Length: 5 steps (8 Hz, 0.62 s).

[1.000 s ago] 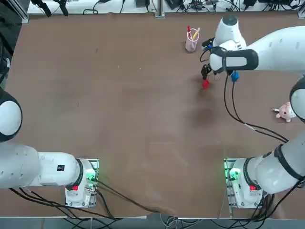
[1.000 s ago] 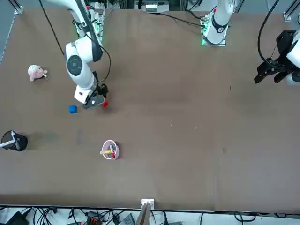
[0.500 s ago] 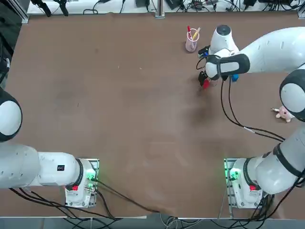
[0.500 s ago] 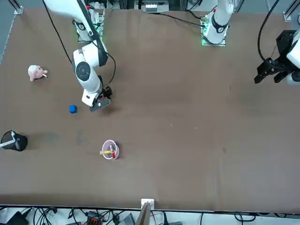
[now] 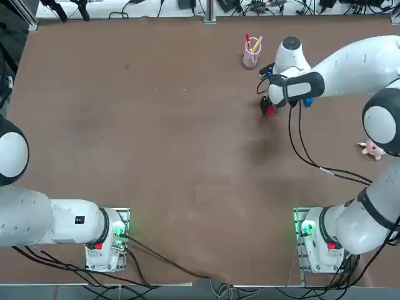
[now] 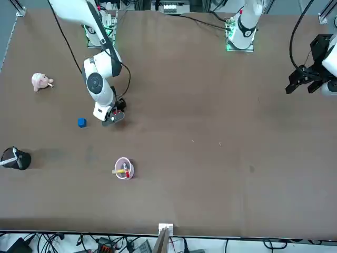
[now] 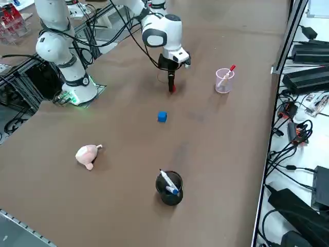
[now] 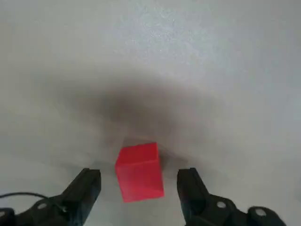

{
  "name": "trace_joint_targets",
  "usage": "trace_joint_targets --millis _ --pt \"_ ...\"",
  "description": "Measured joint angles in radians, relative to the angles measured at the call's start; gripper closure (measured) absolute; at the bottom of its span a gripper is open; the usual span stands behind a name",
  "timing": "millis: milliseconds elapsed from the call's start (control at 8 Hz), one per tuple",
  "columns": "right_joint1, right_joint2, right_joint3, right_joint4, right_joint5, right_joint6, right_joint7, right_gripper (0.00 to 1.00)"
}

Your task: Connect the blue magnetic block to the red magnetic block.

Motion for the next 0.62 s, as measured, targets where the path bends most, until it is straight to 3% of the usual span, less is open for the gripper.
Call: trace_joint_targets --millis 375,500,625 --pt "0.000 0.021 -0.001 0.000 0.000 0.039 0.000 0.08" --pt "0.000 0.025 -0.001 0.000 0.000 0.039 0.000 0.19" --pt "0.000 0.026 -0.001 0.000 0.000 0.039 0.000 0.40"
